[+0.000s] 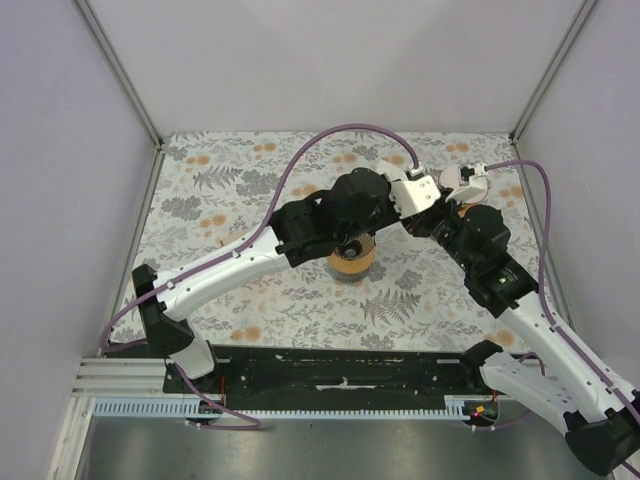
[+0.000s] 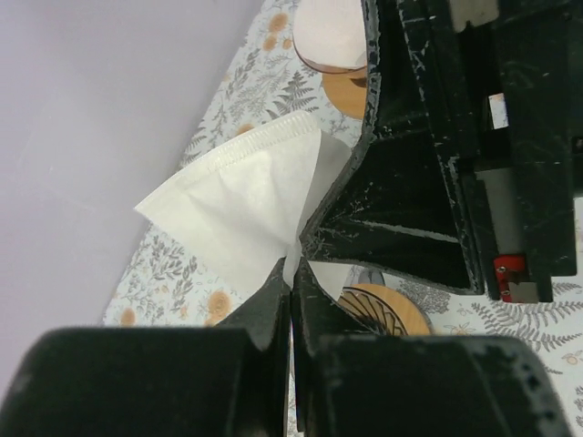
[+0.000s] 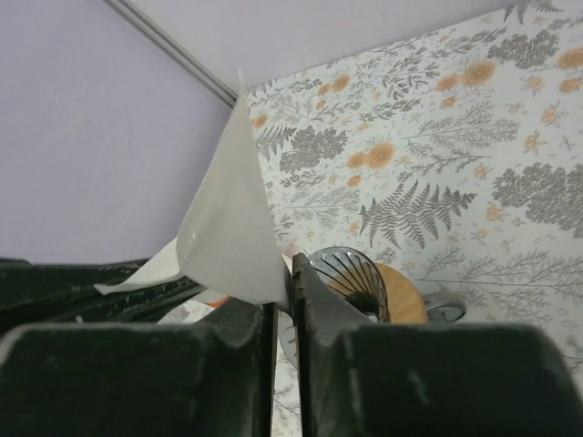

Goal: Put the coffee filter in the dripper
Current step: Place the coffee filter in the coffee dripper.

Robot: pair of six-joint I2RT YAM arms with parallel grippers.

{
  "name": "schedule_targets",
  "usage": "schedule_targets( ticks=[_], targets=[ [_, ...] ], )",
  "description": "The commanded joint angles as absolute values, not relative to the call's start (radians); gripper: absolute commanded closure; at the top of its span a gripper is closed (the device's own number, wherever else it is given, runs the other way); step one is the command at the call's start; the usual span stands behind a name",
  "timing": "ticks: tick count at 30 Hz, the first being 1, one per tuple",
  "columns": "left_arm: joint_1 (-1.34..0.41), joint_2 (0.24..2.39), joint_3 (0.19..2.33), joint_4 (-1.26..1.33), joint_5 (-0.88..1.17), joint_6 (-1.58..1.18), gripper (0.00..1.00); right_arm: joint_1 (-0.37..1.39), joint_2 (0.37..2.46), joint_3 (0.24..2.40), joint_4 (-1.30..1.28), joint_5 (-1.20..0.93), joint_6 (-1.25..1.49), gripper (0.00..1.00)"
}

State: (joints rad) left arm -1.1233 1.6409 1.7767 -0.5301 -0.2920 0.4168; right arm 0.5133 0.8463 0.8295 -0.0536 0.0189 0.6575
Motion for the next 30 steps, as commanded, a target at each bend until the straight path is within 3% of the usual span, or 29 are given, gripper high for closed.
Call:
schedule_targets(
  ticks=[1,8,14,23,30],
  targets=[
    [-1.143,1.629,1.752,-0.404,-0.374,0.506,0.98,0.511,0.841,0.827,0.002,0.115,0.680,0.90],
    [-1.141,1.588,1.628,-0.095,-0.505,0.748,0.98,0.512,0.750,0.778,-0.119,0.259,0.640,0.97],
    [-1.140,1.585,1.634,-0.098,-0.499,0.756,0.98,0.512,0.719,0.788,-0.140,0.282,0.606,0.98],
    [-1.166,1.581,1.666,-0.201,-0.440,0.646,0.98,0.511,0.779,0.788,0.027,0.146,0.618,0.59],
    [-1.167,1.612,1.758,-0.347,-0.445,0.491,0.98,0.512,0.769,0.750,0.175,0.130,0.617,0.50]
  ],
)
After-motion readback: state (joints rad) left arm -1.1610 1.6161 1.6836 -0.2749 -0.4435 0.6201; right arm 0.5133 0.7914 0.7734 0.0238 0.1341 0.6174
